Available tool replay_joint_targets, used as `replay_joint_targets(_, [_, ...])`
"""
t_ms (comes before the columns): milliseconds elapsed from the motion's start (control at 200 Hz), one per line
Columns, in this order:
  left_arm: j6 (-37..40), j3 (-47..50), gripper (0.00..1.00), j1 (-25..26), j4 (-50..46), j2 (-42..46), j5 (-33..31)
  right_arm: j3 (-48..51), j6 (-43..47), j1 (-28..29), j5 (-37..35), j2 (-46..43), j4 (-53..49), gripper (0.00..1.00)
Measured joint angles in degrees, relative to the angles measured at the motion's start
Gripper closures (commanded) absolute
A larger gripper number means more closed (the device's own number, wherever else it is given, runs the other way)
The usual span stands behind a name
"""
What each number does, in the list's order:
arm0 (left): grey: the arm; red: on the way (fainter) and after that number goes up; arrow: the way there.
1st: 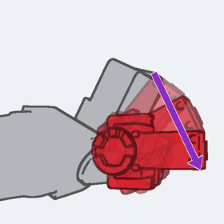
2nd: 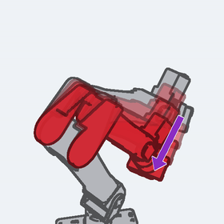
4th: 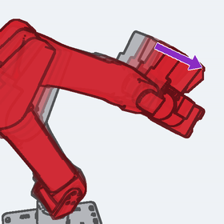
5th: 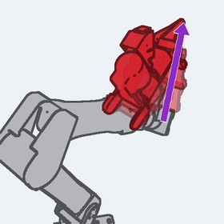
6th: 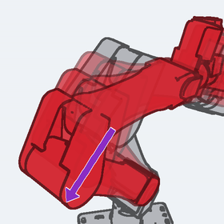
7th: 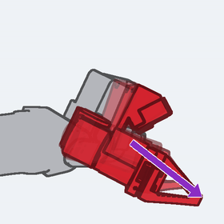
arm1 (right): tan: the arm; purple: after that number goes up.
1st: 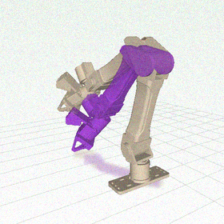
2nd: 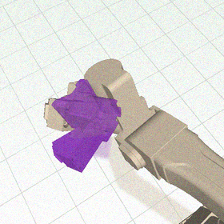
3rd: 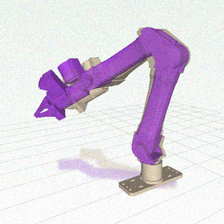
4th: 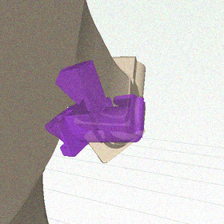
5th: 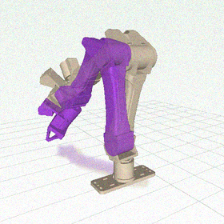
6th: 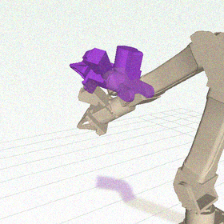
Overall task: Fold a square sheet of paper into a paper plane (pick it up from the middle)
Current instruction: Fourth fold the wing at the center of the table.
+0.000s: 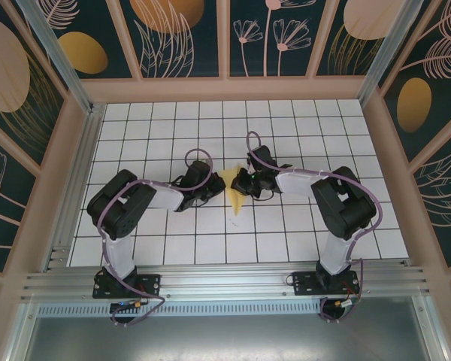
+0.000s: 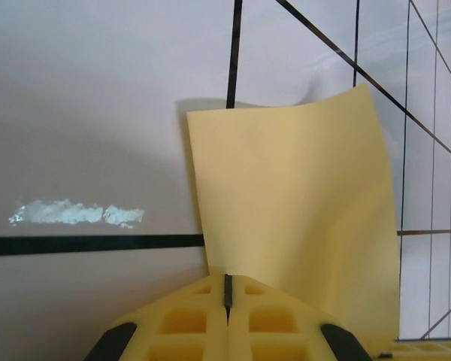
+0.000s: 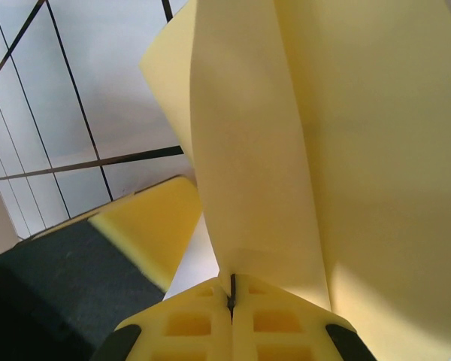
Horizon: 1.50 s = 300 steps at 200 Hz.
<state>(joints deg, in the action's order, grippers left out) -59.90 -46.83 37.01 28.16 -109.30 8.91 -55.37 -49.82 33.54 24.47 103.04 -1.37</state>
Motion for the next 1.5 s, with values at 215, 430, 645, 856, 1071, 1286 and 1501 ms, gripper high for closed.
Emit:
replay_joint_targets(215, [-0.44,-1.49,1.0,0.0,-0.92,-0.92,-0.2,0.0,0.48,0.11,0.46,0.0,0.15,1.0])
replay_joint_targets(430, [-3.52,-2.73,1.0,0.0,-3.61,-0.98,-0.37,0.0,1.81,0.42,1.6,0.61,1.62,1.0])
replay_joint_targets(645, [-8.41,-3.23,1.0,-0.81,-4.31,-1.29,1.84,0.0,2.82,0.66,2.43,2.21,2.73,1.0])
replay_joint_targets(856, [-11.58,-3.21,1.0,-1.66,-3.15,-1.68,5.33,0.0,3.02,0.66,2.6,2.58,3.34,1.0])
replay_joint_targets(1071, [-10.88,-3.78,0.99,-2.6,-3.02,-1.44,6.75,0.0,3.02,0.66,2.19,2.89,3.37,1.0])
replay_joint_targets(1286, [-7.1,-8.72,1.0,-3.65,-8.31,-1.73,5.16,0.0,3.02,0.66,1.99,2.89,3.37,1.0])
replay_joint_targets(1501, [-5.51,-10.71,1.0,-3.65,-11.3,-4.7,4.0,0.0,2.99,0.66,2.01,2.89,4.09,1.0])
